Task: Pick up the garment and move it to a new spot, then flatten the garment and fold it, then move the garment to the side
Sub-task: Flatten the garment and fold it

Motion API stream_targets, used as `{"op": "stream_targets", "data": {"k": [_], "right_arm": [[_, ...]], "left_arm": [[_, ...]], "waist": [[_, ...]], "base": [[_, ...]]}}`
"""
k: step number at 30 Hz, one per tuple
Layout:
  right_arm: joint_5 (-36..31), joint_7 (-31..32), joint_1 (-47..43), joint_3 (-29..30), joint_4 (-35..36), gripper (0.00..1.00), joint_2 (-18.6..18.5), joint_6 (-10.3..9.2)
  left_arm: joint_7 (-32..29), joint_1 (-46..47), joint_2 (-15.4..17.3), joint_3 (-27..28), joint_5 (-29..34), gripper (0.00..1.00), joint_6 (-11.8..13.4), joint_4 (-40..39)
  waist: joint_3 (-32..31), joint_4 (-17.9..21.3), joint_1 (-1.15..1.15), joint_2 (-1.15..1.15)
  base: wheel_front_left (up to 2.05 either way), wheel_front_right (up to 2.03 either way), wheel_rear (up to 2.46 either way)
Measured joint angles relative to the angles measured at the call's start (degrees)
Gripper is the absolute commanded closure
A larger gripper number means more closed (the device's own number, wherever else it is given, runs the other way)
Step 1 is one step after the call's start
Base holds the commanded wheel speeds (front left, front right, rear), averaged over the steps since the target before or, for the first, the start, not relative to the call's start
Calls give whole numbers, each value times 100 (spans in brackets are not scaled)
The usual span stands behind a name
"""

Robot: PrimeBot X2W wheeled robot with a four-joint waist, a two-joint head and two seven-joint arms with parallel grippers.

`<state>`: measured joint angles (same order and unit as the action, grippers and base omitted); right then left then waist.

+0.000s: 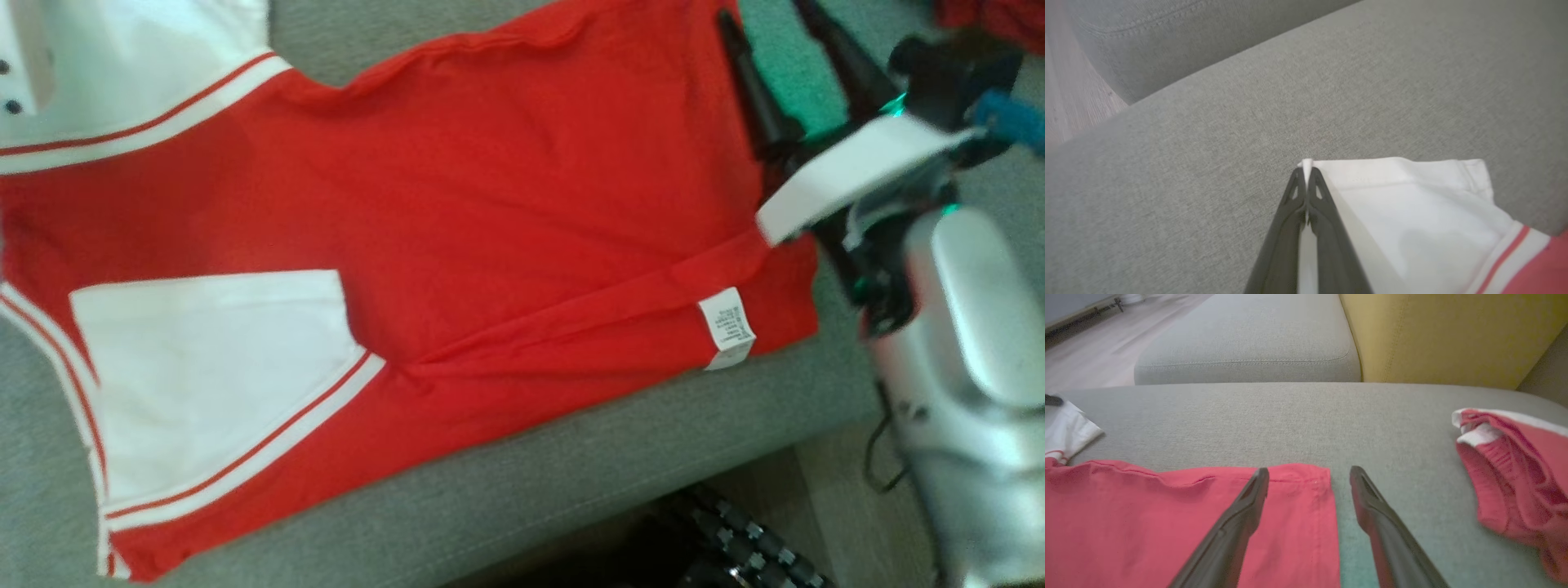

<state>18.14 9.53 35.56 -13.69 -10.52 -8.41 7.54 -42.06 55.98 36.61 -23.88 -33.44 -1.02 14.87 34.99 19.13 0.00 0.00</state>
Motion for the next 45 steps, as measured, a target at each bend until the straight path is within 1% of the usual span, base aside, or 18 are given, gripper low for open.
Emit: {"op": "stream_targets", "data": {"k": [5, 8, 10, 14, 19, 22, 23, 24, 26, 27, 28, 31, 33, 40, 45], "right_arm": [[-450, 458, 704, -4, -605, 0, -483, 0], [-572, 797, 1020, -209, -1006, 0, -732, 0], [-569, 969, 1120, -337, -1269, 0, -851, 0], [-449, 1303, 1221, -595, -1733, 0, -1033, 0], [-149, 1434, 1396, -805, -1965, 0, -1204, 0], [-26, 1493, 1495, -967, -2073, 0, -1243, 0], [13, 1502, 1521, -1012, -2107, 15, -1252, 0], [58, 1527, 1553, -1043, -2143, 51, -1269, 0], [93, 1563, 1585, -1080, -2175, 74, -1283, 0], [102, 1591, 1612, -1118, -2204, 96, -1284, 0], [102, 1601, 1635, -1156, -2231, 100, -1284, 0], [134, 1608, 1664, -1196, -2334, 100, -1283, 0], [144, 1496, 1663, -1185, -2414, 100, -1284, 0], [-123, 715, 1663, -956, -2585, 100, -1194, 0], [-157, 383, 1638, -923, -2643, 100, -1063, 0]], "left_arm": [[405, 0, -215, 7, -44, 100, -57, -200], [631, -10, -327, 8, -101, 100, -59, -380], [744, -38, -392, 7, -118, 100, -102, -510], [940, -180, -481, -3, -200, 100, -102, -736], [1056, -373, -589, -92, -204, 100, -102, -845], [1118, -417, -649, -142, -204, 100, -102, -890], [1147, -416, -658, -142, -211, 100, -102, -901], [1148, -416, -662, -142, -221, 100, -102, -905], [1149, -416, -666, -144, -221, 100, -102, -905], [1150, -416, -669, -148, -221, 100, -102, -905], [1162, -416, -675, -154, -221, 100, -102, -905], [1250, -419, -686, -157, -230, 100, -100, -899], [1311, -426, -684, -149, -257, 100, -99, -880], [1678, -438, -689, -96, -252, 100, -82, -734], [1922, -725, -709, -12, -296, 100, -52, -804]], "waist": [[-134, -247, 0, 0], [-202, -437, 0, 0], [-237, -572, 0, 0], [-286, -825, 0, 0], [-330, -1057, 0, 0], [-352, -1141, 0, 0], [-358, -1161, 0, 0], [-362, -1177, 0, 0], [-368, -1188, 0, 0], [-375, -1195, 0, 0], [-384, -1201, 0, 0], [-443, -1207, 0, 0], [-500, -1204, 0, 0], [-763, -1186, 0, 0], [-1019, -1192, 0, 0]], "base": [[0, 0, 0], [0, 0, 0], [0, 0, 0], [0, 0, 0], [0, 0, 0], [0, 0, 0], [0, 0, 0], [0, 0, 0], [0, 0, 0], [0, 0, 0], [0, 0, 0], [0, 0, 0], [0, 0, 0], [0, 0, 0], [0, 0, 0]]}}
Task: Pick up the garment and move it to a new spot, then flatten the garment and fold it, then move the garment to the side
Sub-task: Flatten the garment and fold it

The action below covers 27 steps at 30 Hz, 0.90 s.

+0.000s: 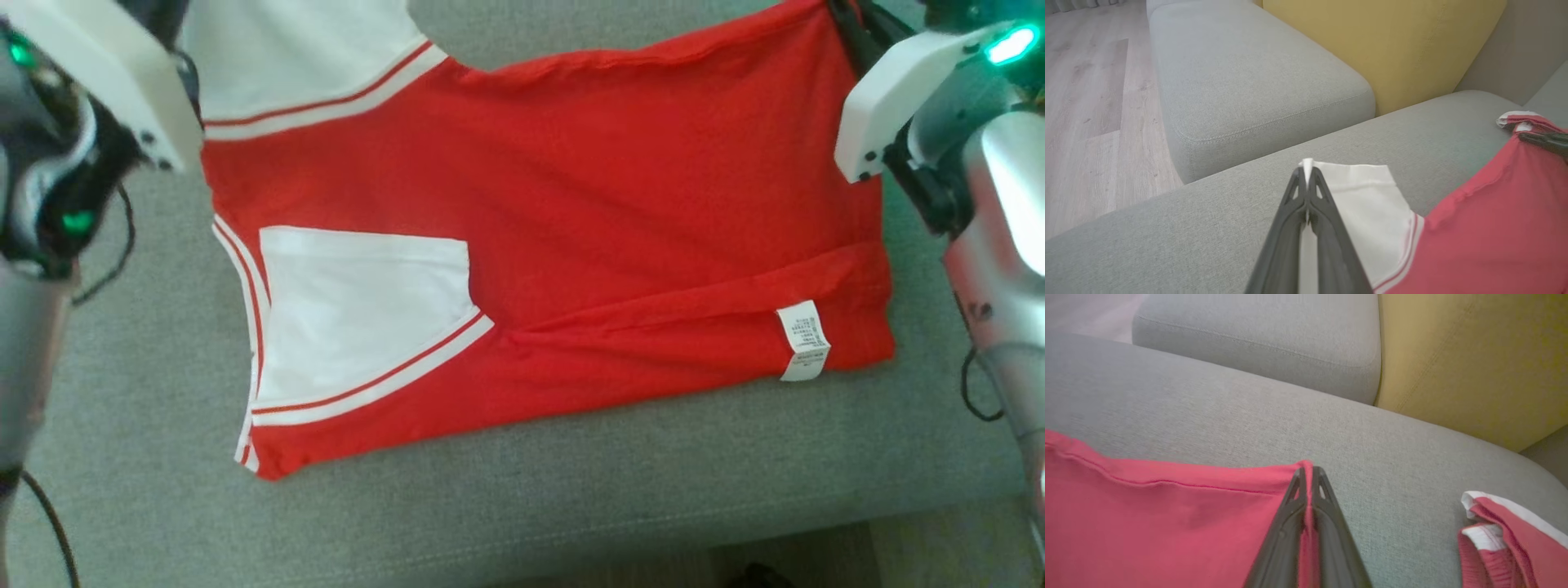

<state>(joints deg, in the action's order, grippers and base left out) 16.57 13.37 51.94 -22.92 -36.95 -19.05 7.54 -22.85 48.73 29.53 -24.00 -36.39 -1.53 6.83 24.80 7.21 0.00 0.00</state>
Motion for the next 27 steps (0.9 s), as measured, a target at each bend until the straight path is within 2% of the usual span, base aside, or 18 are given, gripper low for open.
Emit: {"op": "stream_targets", "data": {"k": [3, 8, 18, 23, 27], "right_arm": [[10, -166, -188, 9, 107, 100, 24, 0], [81, -420, -1059, 285, 419, 100, -41, 0], [118, -454, -2831, 1294, 1688, 100, 2, 0], [-12, -260, -3538, 1771, 2272, 100, 211, 0], [-136, -99, -3885, 1993, 2532, 100, 376, 0]], "left_arm": [[201, -452, 2, 59, -79, 100, 19, -253], [606, -1551, 1, 88, -223, 100, 215, -851], [1422, -3910, -116, 200, -394, 100, 833, -2124], [1671, -4816, -319, 154, -573, 100, 964, -2189], [1957, -4965, -565, 73, -679, 100, 958, -1937]], "waist": [[-168, -10, 0, 0], [-458, -58, 0, 0], [-936, -199, 0, 0], [-1023, -268, 0, 0], [-1050, -316, 0, 0]], "base": [[0, 0, 0], [0, 0, 0], [0, 0, 0], [0, 0, 0], [0, 0, 0]]}}
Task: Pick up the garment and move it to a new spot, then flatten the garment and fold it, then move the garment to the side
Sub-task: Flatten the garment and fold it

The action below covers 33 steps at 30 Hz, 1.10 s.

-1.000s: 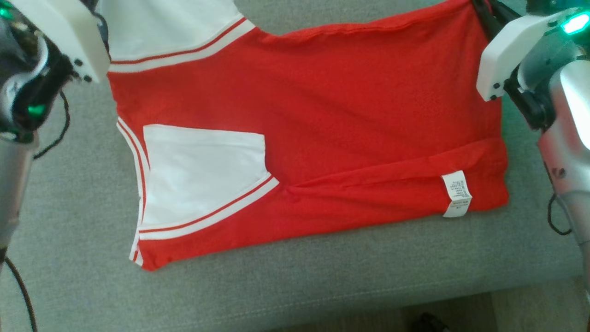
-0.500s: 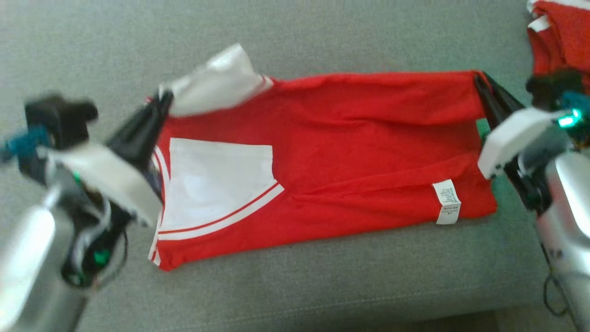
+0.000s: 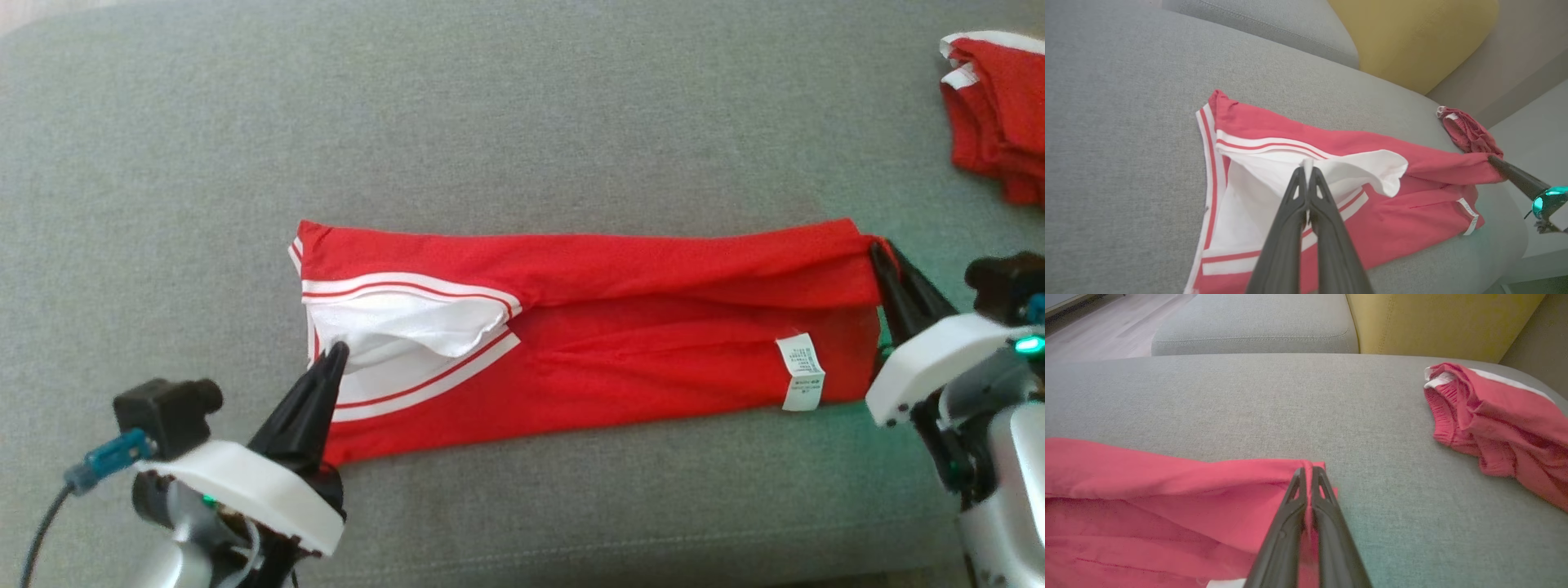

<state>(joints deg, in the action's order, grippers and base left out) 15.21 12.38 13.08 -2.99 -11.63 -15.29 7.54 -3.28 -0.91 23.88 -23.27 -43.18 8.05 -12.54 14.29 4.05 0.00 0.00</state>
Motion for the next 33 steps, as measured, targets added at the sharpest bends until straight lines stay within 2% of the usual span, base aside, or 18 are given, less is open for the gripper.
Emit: {"op": "stream_targets", "data": {"k": [2, 4, 5, 17, 22, 33], "right_arm": [[-44, 9, -125, 38, 79, 100, 63, 0], [-123, 9, -261, 162, 175, 4, 172, 0], [-126, 7, -299, 194, 214, 0, 213, 0], [-119, -135, -1059, 926, 793, 0, 801, 0], [-142, 74, -1062, 985, 834, 0, 851, 0], [-120, 777, -311, 818, -196, 0, 669, 0]], "left_arm": [[147, 1, -147, -18, -41, 100, -9, 169], [374, 1, -245, -34, -31, 46, -56, 461], [452, 1, -278, -42, -24, 0, -58, 544], [1347, -153, -557, 40, 264, 0, 113, 855], [1448, -122, -592, 42, 460, 0, 214, 854], [1448, 49, -647, -35, 590, 0, 307, 855]], "waist": [[-15, -15, 0, 0], [-48, -11, 0, 0], [-63, -6, 0, 0], [-265, -5, 0, 0], [-308, 32, 0, 0], [-241, -77, 0, 0]], "base": [[0, 0, 0], [0, 0, 0], [0, 0, 0], [0, 0, 0], [0, 0, 0], [0, 0, 0]]}}
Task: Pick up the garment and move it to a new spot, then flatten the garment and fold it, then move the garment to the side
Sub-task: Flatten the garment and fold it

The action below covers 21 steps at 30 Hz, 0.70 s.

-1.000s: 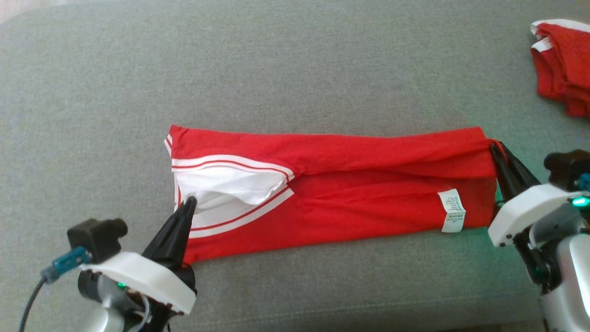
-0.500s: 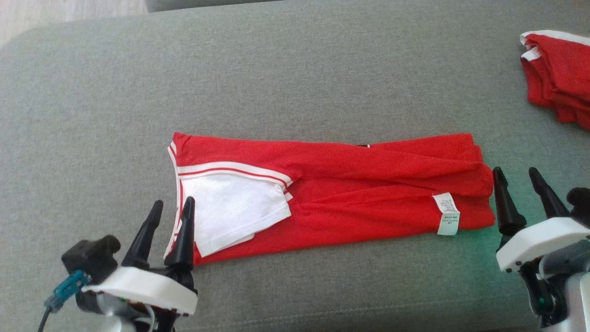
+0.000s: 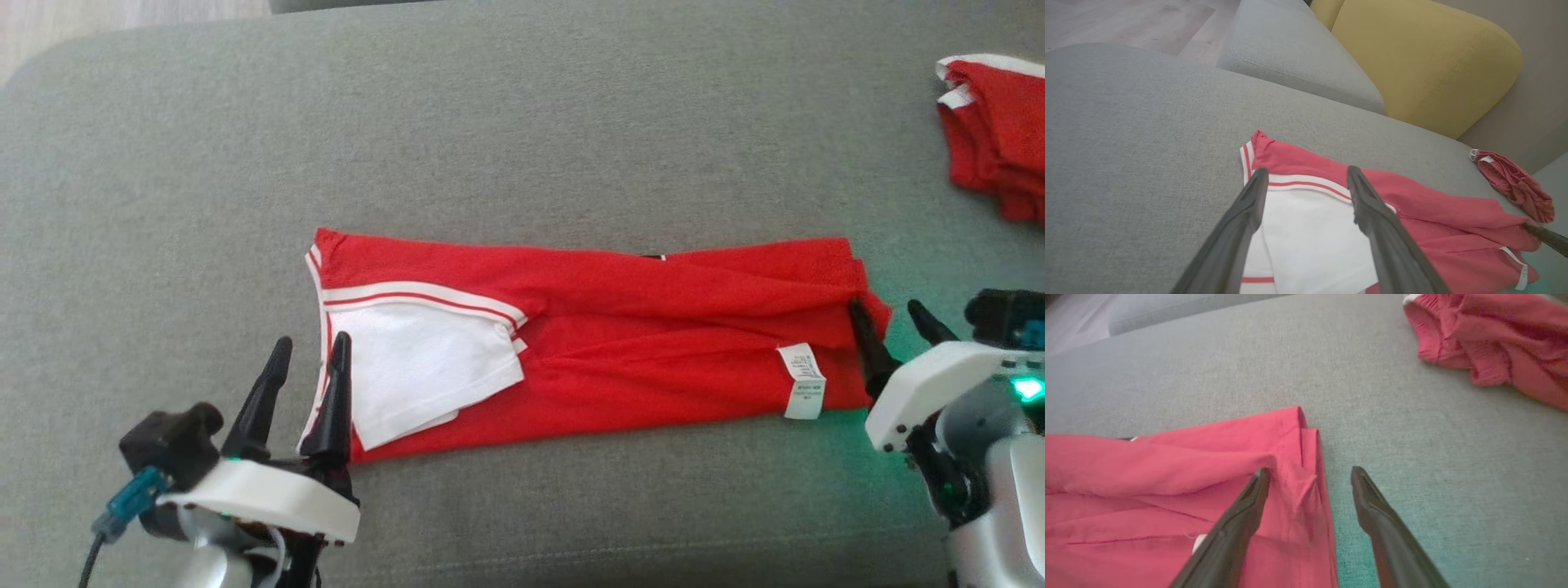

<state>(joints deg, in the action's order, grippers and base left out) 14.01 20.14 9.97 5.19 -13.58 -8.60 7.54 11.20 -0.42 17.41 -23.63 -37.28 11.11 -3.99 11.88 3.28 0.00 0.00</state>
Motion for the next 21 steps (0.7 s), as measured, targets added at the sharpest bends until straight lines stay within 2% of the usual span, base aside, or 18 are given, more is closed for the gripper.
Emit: {"op": "stream_targets", "data": {"k": [11, 12, 13, 14, 16, 18, 19, 21], "right_arm": [[176, 592, 313, -164, -787, 0, -120, 0], [238, 624, 354, -165, -825, 7, -119, 0], [308, 664, 387, -166, -855, 37, -119, 0], [342, 668, 413, -175, -880, 56, -120, 0], [366, 667, 450, -220, -927, 70, -120, 0], [379, 642, 475, -250, -951, 97, -119, 0], [404, 586, 478, -258, -970, 100, -119, 0], [453, 494, 478, -263, -1003, 100, -119, 0]], "left_arm": [[56, 0, -8, -9, 74, 0, 51, 34], [56, 1, -7, -9, 91, 0, 53, 34], [56, 1, -7, -10, 91, 0, 62, 32], [56, 1, -7, -10, 92, 0, 86, 29], [56, 2, -3, -9, 110, 0, 100, 19], [56, 2, 2, -9, 142, 0, 103, 3], [56, 2, 3, -8, 142, 0, 107, 0], [56, 2, 9, -8, 142, 0, 148, -9]], "waist": [[99, -211, 0, 0], [101, -218, 0, 0], [99, -224, 0, 0], [96, -226, 0, 0], [88, -222, 0, 0], [70, -206, 0, 0], [55, -193, 0, 0], [19, -158, 0, 0]], "base": [[0, 0, 0], [0, 0, 0], [0, 0, 0], [0, 0, 0], [0, 0, 0], [0, 0, 0], [0, 0, 0], [0, 0, 0]]}}
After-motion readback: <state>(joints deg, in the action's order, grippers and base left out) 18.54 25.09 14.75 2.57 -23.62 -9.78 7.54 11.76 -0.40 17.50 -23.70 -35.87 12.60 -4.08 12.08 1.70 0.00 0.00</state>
